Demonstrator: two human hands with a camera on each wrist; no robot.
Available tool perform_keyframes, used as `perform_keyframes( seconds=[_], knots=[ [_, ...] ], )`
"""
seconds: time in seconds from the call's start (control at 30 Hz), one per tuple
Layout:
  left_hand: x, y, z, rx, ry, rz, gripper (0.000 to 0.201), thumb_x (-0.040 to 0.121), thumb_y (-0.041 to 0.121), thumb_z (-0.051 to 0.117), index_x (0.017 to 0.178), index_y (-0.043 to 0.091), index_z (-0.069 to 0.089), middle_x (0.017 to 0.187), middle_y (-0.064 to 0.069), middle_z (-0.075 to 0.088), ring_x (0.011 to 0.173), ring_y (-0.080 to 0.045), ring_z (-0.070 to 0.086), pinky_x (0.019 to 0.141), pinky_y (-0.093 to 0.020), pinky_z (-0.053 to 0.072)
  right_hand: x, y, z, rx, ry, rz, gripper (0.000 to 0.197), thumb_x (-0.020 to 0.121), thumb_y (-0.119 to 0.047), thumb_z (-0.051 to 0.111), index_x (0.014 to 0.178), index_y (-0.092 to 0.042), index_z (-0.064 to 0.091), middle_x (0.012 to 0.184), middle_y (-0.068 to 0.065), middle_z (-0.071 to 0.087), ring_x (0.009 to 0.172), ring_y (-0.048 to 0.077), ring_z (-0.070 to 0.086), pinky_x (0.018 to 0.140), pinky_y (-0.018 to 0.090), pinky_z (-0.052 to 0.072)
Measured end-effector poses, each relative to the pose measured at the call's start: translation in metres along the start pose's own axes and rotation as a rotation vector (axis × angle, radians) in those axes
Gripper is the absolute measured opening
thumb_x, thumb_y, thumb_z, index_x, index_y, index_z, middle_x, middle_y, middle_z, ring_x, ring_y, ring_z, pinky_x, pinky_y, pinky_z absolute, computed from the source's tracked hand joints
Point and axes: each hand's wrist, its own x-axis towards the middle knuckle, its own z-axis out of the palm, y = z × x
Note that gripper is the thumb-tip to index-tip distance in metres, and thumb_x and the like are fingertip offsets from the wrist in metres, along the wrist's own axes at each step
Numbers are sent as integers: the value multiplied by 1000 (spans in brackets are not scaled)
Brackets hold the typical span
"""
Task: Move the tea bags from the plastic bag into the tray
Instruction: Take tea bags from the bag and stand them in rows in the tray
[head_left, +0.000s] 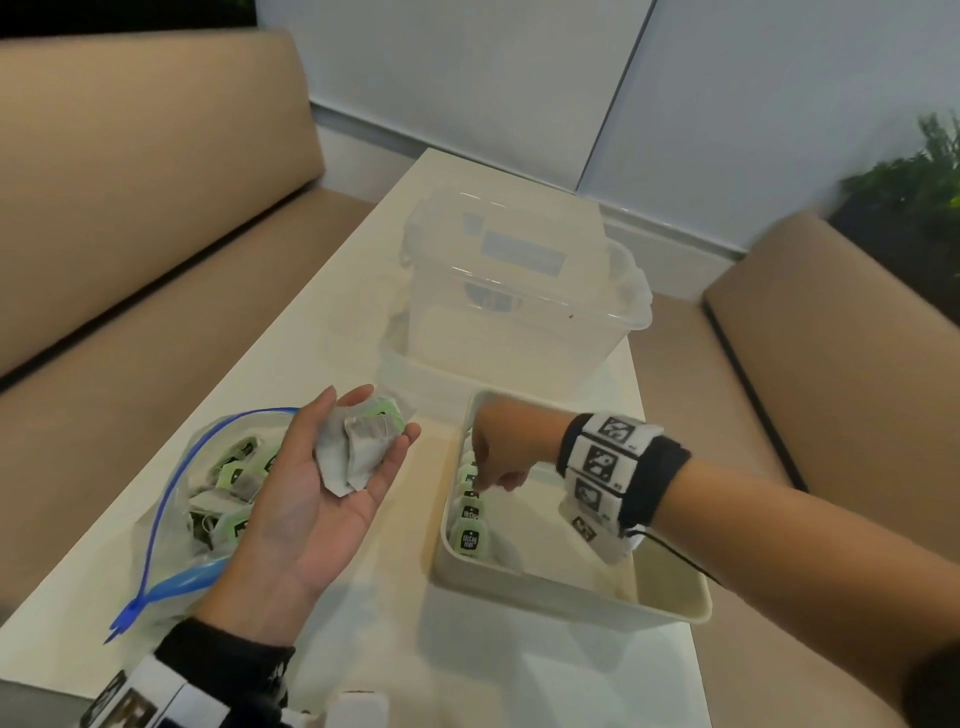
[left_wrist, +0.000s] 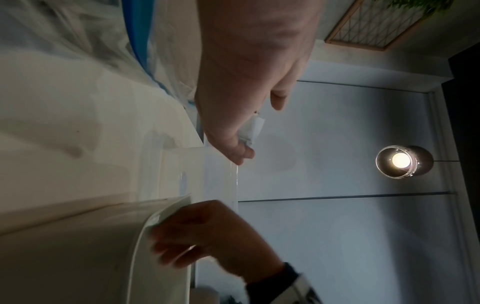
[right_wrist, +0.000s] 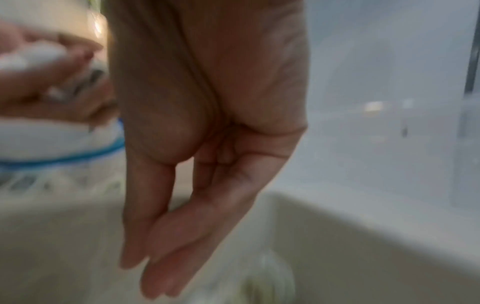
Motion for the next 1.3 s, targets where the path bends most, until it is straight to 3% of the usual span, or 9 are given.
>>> perform_keyframes(
  seconds=[0.1,0.2,0.3,0.43,0.67,0.97,1.1,1.2,1.3],
  knots=[
    [1,-2,2,-24,-10,-41,34,89,38,54,98,8,69,110,-18,69,95,-39,68,74,-35,59,-26,-6,-38,131,313,-114,18,91,-22,59,84,-7,66,68,-2,68,53,4,62,63,19,56],
    [3,-10,6,-55,-34,-72,37,94,37,48,103,8,68,110,-19,69,99,-38,67,76,-40,58,-46,-23,-56,294,515,-410,11,87,-20,65,92,-11,67,74,-3,65,62,7,64,58,12,51],
    [4,-17,8,-87,-82,-89,39,94,38,45,107,7,67,113,-16,68,105,-32,66,83,-46,55,-53,-36,-54,207,488,-524,27,78,-27,75,101,-15,68,88,-3,62,75,11,63,64,8,44],
    [6,-19,6,-93,-115,-108,47,95,41,41,121,8,62,103,-12,70,85,-22,70,84,-41,55,-51,-42,-48,76,446,-501,30,71,-29,80,94,-13,68,89,-2,59,75,11,59,72,26,49],
    [8,-23,6,-95,-107,-118,50,97,42,39,132,8,52,113,-15,67,85,-26,71,63,-35,59,-60,-36,-42,145,389,-511,28,72,-21,79,92,-13,62,78,-8,61,70,9,56,69,19,45],
    [14,-29,7,-32,1,-54,42,96,40,48,118,6,59,102,-18,69,81,-29,70,79,-44,57,-80,-32,-49,219,630,-599,14,69,-6,68,76,-10,56,63,-3,52,58,14,48,52,12,35],
    [13,-27,8,-19,-56,-62,54,92,48,50,126,7,56,120,-20,64,94,-28,68,83,-43,57,-71,-33,-36,175,573,-579,14,69,-10,70,78,-10,60,65,-1,55,61,17,51,54,17,36],
    [13,-25,8,24,-132,-54,35,78,27,64,108,9,61,99,-16,69,83,-24,70,77,-37,59,-66,-30,-33,186,529,-562,15,70,-12,72,81,-8,64,67,-1,57,63,16,52,55,15,37],
    [14,-26,8,69,-113,-33,44,69,8,62,112,12,58,96,-14,69,83,-24,69,81,-38,56,-64,-27,-30,201,548,-613,13,72,-12,73,83,-9,67,73,-2,58,66,10,53,59,9,39]
  ],
)
